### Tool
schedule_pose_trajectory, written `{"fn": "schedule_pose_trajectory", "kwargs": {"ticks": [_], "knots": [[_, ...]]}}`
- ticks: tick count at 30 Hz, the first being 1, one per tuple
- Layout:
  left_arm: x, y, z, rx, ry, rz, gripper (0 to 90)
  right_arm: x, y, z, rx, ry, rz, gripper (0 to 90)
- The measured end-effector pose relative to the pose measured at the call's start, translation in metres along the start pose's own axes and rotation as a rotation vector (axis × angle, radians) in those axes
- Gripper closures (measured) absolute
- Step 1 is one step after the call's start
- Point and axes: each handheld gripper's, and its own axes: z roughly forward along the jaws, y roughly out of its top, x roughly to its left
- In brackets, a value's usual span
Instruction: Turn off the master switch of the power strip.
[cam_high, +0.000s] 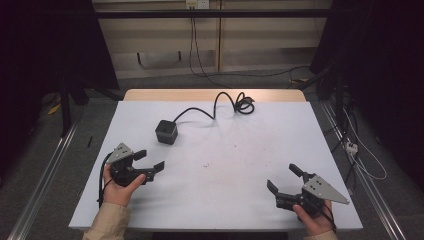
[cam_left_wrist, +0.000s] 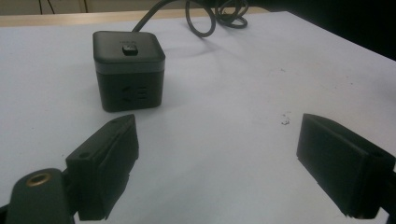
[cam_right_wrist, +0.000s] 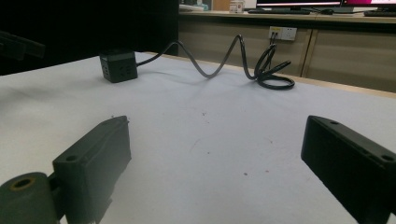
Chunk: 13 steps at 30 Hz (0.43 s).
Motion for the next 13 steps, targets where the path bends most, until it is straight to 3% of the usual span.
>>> {"fn": "schedule_pose_trajectory", "kwargs": {"ticks": [13], "knots": [[-0.002, -0.015, -0.010, 0.009, 0.000, 0.015, 9.9, -0.001, -0.001, 0.001, 0.006, 0.003, 0.004, 7.4]]}}
